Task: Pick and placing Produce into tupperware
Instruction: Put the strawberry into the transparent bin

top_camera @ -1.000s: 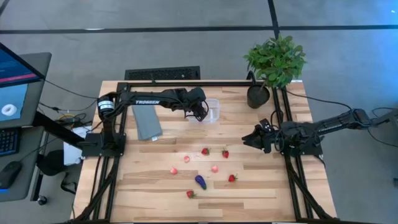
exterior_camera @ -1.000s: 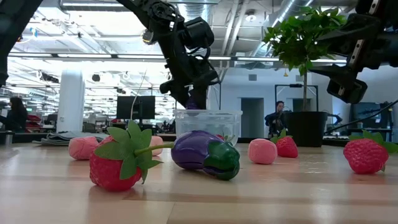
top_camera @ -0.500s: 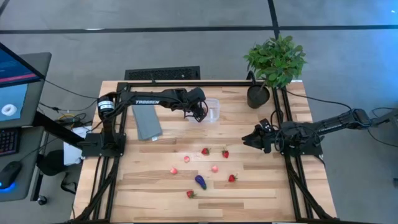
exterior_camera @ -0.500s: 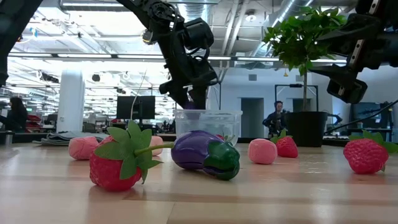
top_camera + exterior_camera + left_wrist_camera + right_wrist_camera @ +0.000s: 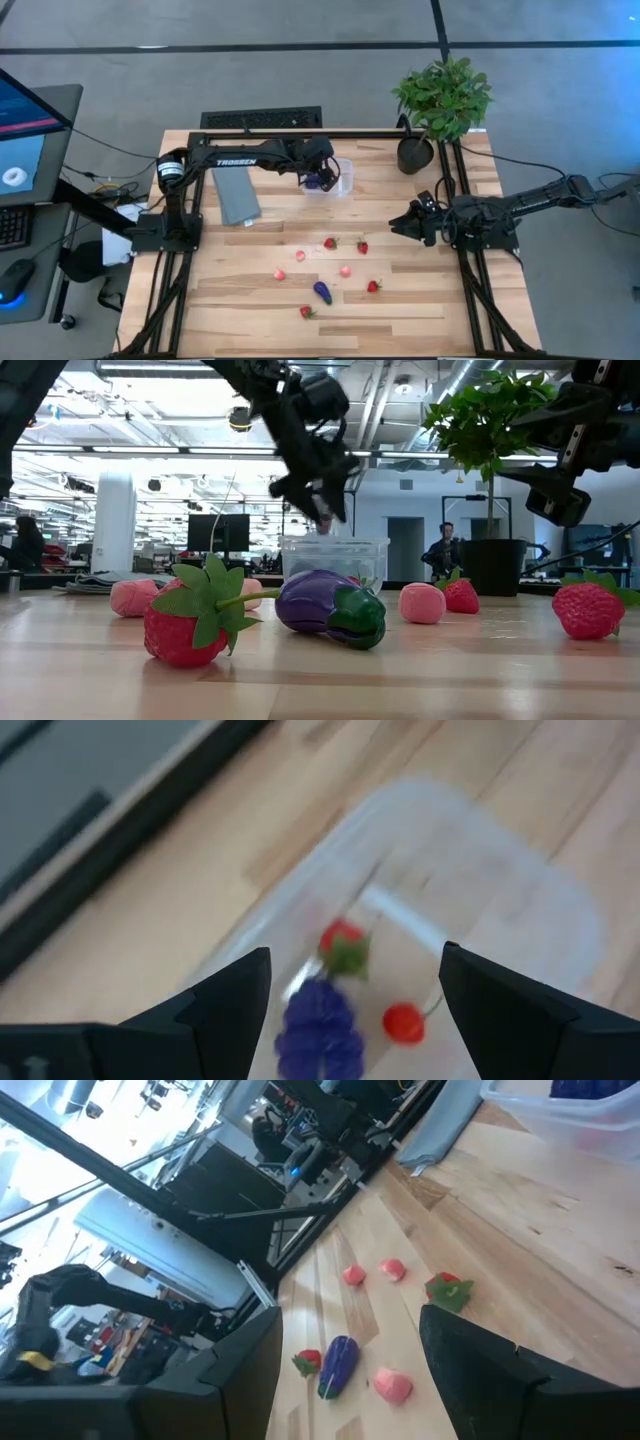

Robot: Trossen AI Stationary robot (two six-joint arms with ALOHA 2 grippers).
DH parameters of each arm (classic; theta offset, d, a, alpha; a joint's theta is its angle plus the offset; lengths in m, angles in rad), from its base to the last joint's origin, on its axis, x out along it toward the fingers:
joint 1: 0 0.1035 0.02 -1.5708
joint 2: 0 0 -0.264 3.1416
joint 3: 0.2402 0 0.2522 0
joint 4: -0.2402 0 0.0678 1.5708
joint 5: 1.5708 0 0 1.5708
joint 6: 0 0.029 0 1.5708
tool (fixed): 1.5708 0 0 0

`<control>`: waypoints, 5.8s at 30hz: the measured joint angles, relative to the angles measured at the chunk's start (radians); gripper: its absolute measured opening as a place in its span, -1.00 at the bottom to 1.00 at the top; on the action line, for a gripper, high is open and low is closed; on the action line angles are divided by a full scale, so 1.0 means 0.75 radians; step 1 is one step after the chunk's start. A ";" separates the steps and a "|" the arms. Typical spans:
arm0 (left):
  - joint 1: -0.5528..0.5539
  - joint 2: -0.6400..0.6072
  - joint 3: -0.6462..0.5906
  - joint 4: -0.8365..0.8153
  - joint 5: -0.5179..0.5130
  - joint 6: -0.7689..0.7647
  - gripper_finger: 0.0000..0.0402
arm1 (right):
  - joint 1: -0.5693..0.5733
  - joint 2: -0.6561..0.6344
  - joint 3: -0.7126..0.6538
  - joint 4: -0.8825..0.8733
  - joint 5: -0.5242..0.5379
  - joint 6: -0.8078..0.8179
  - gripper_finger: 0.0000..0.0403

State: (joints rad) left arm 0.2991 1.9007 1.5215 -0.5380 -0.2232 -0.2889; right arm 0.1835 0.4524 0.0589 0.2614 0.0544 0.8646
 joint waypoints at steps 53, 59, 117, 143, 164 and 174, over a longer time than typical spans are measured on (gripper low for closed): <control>-1.379 -0.635 -0.614 -0.958 -0.731 -1.743 0.39 | 0.506 1.068 0.528 -0.409 0.666 -0.068 0.29; -1.379 -0.635 -0.581 -1.090 -0.749 -1.922 0.39 | 0.529 1.198 0.584 -0.413 0.658 -0.114 0.29; -1.502 -1.009 -0.819 -1.354 -1.048 -1.946 0.39 | 0.275 1.740 1.324 -1.279 0.381 0.964 0.29; -1.502 -1.008 -0.819 -1.354 -1.044 -1.945 0.39 | 0.208 1.850 1.326 -1.174 0.342 0.903 0.29; -1.502 -1.008 -0.819 -1.355 -1.043 -1.925 0.39 | 0.178 1.850 1.326 -1.168 0.307 0.861 -0.08; -1.502 -1.008 -0.819 -1.355 -1.043 -1.927 0.39 | 0.181 1.850 1.326 -1.169 0.307 0.871 -0.10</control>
State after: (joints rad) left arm -0.8276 1.1446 0.9070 -1.5539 -1.0054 -1.7340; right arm 0.3191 1.8397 1.0534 -0.6151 0.2844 1.5181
